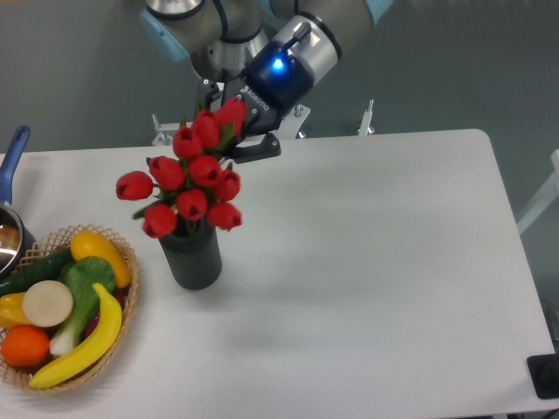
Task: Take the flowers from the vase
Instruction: 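Lift the gripped tulips straight up out of the black vase, then carry the held tulips away from the vase over the empty table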
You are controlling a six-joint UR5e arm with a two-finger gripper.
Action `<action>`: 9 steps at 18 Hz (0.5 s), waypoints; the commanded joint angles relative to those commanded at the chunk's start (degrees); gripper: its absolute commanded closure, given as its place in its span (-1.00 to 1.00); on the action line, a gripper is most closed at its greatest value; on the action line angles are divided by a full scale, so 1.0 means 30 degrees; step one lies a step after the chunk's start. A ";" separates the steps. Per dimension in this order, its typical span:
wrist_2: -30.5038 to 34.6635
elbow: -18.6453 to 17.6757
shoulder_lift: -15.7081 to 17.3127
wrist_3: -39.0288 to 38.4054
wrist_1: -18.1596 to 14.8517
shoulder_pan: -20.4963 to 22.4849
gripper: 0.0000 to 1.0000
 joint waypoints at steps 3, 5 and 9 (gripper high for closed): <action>0.0203 0.1201 -0.0409 -0.0587 0.0000 0.0529 0.86; 0.0729 0.1992 -0.1111 -0.0471 0.0203 0.0967 0.89; 0.6605 0.2992 -0.1465 -0.0384 0.0146 0.1028 0.89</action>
